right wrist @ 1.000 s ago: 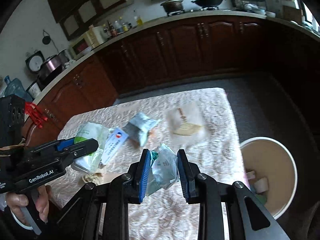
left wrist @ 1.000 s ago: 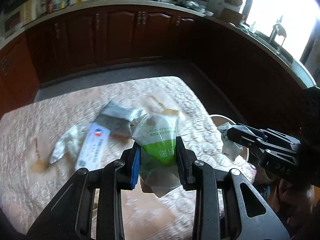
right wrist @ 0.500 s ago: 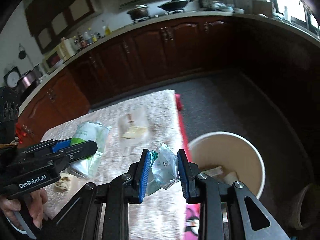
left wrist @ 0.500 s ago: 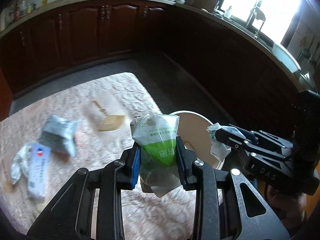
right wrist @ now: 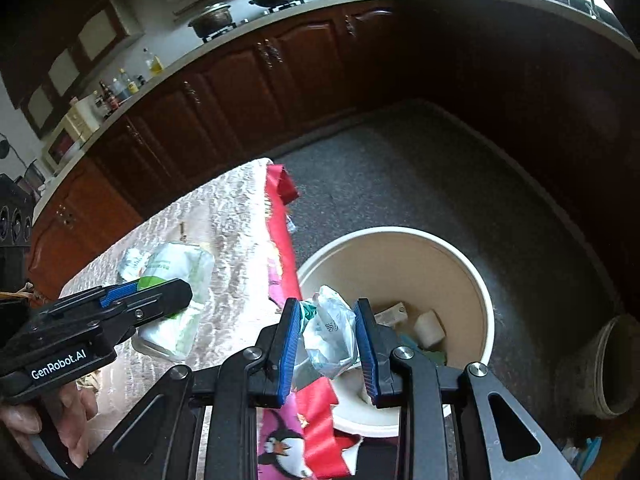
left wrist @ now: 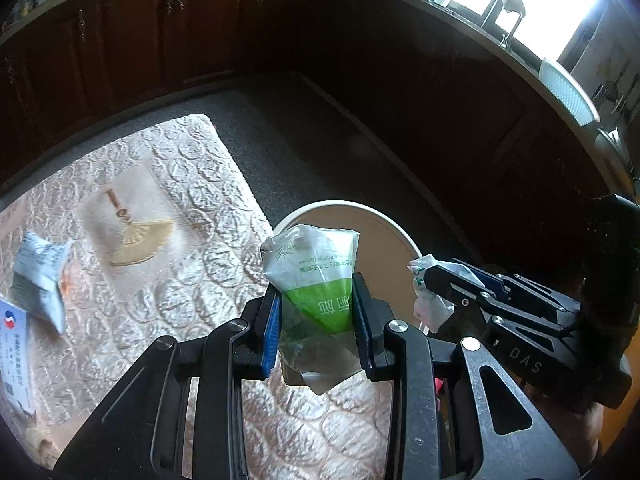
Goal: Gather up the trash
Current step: 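Lift the plastic bag and clear wrapper and carry them over the bucket, then open the right tool over the bucket while the left tool releases the bag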
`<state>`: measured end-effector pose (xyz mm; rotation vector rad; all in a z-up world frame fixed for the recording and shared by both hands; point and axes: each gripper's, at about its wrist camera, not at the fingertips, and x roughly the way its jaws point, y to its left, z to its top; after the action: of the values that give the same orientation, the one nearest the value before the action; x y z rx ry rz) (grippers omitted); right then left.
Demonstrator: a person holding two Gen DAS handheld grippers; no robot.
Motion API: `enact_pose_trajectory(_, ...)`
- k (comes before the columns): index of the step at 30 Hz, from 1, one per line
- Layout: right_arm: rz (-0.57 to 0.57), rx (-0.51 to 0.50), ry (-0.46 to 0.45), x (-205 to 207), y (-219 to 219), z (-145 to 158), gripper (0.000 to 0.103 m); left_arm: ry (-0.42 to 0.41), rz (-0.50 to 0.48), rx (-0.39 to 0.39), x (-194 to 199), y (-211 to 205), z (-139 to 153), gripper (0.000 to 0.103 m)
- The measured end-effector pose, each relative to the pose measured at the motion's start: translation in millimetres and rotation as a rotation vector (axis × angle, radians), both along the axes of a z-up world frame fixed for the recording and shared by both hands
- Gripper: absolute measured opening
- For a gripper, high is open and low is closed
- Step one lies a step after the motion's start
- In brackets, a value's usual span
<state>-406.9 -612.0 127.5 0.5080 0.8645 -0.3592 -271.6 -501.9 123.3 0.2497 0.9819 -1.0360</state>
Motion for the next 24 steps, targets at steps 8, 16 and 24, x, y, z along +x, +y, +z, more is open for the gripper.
enact_pose_trajectory(8,-0.027,-0.02,0.038,3,-6,-7,0.027,0.024,-0.007,0.0,1,-22,-9,0.029)
enact_pose_trajectory(16,-0.058,-0.034,0.081,6,-15,-17,0.062,0.114,-0.005,-0.017,11,-26,-17,0.044)
enact_pose_trajectory(24,-0.075,-0.006,0.082,1,-16,-21,0.062,0.153,0.028,-0.049,18,-8,-16,0.056)
